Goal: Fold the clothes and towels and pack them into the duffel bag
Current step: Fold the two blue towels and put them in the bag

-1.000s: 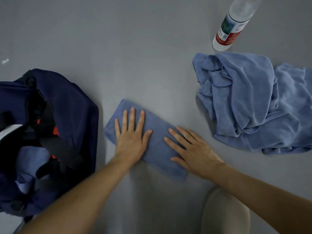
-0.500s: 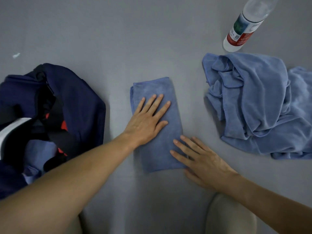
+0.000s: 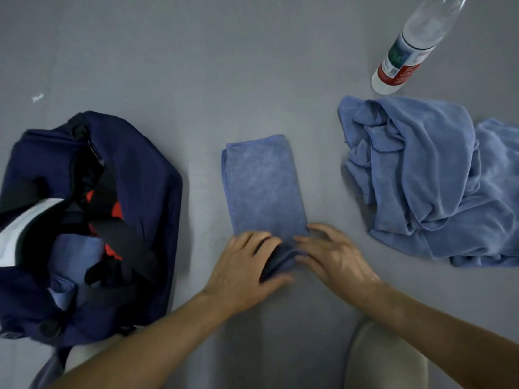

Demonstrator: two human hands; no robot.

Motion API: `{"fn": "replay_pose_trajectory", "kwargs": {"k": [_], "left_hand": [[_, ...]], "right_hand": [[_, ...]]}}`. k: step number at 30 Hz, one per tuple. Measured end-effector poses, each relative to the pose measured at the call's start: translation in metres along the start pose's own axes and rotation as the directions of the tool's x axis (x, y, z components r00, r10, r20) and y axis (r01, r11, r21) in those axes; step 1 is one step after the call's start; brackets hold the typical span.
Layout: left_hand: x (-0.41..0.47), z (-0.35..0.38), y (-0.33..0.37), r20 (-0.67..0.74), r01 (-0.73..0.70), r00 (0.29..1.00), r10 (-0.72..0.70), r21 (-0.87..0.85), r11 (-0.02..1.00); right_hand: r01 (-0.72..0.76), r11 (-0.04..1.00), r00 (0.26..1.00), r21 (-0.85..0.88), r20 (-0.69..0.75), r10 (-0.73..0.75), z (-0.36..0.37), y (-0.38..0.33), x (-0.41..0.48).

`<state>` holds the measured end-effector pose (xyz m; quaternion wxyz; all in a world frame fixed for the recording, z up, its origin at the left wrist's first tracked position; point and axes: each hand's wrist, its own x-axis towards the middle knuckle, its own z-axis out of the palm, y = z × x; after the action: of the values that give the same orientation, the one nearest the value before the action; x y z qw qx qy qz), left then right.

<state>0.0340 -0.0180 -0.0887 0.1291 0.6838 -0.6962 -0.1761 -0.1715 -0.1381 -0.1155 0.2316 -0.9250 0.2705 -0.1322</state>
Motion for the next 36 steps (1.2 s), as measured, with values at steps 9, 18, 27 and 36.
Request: {"fn": "replay_pose_trajectory", "kwargs": {"k": [9, 18, 27, 36], "left_hand": [[-0.008, -0.007, -0.002, -0.119, 0.316, 0.934, -0.336, -0.158, 0.935], [0.034, -0.011, -0.030, -0.049, 0.461, 0.871, -0.489, -0.263, 0.847], [0.033, 0.001, -0.013, -0.343, 0.162, 0.932, -0.115, 0.111, 0.981], [0.019, 0.021, -0.038, 0.078, 0.057, 0.994, -0.071, 0.167, 0.984]], "right_hand": [[-0.387, 0.893, 0.889, 0.231, 0.349, 0.295, -0.022, -0.007, 0.028], [-0.567, 0.818, 0.806, 0.098, 0.273, 0.526, -0.013, -0.004, 0.072], [0.184, 0.918, 0.971, -0.352, 0.213, -0.113, 0.003, 0.007, 0.046], [0.136, 0.928, 0.935, -0.348, 0.355, -0.004, 0.008, 0.018, 0.046]]}}
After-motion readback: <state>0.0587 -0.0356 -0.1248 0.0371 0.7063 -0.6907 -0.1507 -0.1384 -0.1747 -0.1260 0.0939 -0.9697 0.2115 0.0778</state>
